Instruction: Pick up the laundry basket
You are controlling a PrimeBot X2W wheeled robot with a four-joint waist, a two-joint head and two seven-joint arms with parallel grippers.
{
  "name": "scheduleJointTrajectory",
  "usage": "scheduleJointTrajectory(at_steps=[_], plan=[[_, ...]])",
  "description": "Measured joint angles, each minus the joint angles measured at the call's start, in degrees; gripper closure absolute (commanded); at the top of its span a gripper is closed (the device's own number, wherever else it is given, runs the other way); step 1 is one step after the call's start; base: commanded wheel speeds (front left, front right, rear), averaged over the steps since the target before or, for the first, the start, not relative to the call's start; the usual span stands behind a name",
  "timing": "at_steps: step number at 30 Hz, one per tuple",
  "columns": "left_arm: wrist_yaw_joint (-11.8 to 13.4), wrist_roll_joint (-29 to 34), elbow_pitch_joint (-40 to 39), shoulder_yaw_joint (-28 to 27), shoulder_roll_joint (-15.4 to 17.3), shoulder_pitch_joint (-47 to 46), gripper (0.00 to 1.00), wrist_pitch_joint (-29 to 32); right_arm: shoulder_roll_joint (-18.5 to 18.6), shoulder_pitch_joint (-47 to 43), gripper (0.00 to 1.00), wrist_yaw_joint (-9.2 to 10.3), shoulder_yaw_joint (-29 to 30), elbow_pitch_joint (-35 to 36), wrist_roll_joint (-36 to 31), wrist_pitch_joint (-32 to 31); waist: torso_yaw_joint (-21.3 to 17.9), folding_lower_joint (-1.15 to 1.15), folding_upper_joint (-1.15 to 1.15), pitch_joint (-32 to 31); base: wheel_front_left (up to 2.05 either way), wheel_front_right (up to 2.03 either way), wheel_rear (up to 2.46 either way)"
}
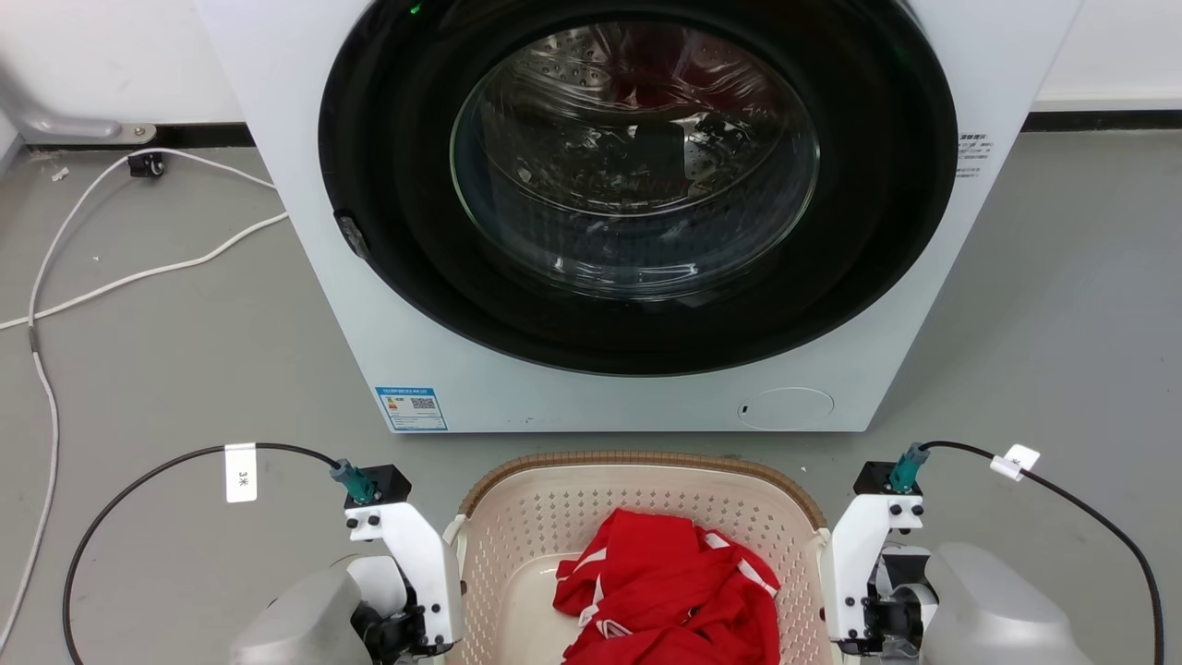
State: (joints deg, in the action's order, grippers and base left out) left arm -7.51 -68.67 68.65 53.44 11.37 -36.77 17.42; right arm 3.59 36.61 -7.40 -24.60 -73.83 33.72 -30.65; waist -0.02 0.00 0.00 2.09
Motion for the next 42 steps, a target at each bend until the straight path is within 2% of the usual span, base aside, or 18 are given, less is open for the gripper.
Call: scheduleJointTrajectory(at_steps=[42], plan=[[0.0, -2.5, 0.7, 1.9, 0.0, -0.3, 1.0, -0.8, -0.4, -0.2, 1.0, -0.01, 1.5, 0.0, -2.0, 0.6, -0.1, 0.0, 0.0, 0.1, 0.0, 0.0, 0.0]])
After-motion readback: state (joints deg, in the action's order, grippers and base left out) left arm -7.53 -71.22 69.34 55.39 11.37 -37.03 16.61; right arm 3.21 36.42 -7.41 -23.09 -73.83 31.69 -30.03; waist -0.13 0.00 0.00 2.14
